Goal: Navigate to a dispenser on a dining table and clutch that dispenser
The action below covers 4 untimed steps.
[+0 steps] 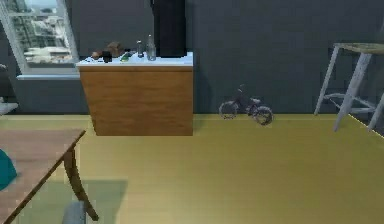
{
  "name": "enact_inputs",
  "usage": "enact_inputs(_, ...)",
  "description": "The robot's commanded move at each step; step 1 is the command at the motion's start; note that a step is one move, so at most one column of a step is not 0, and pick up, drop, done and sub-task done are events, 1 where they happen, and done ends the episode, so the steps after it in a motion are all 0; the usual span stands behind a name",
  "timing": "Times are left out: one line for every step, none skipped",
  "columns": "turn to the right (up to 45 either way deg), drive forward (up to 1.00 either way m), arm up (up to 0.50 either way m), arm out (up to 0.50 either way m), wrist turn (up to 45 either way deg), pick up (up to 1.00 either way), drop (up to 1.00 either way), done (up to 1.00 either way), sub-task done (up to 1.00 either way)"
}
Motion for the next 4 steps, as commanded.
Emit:
enact_inputs(0.0, 0.4, 0.0, 0.0, 0.0, 0.0, 0.0, 0.0, 0.0)
enact_inputs(-27.0, 0.0, 0.0, 0.0, 0.0, 0.0, 0.0, 0.0, 0.0)
enact_inputs(0.0, 0.3, 0.0, 0.0, 0.0, 0.0, 0.0, 0.0, 0.0)
enact_inputs(-45.0, 0.0, 0.0, 0.0, 0.0, 0.0, 0.0, 0.0, 0.0)
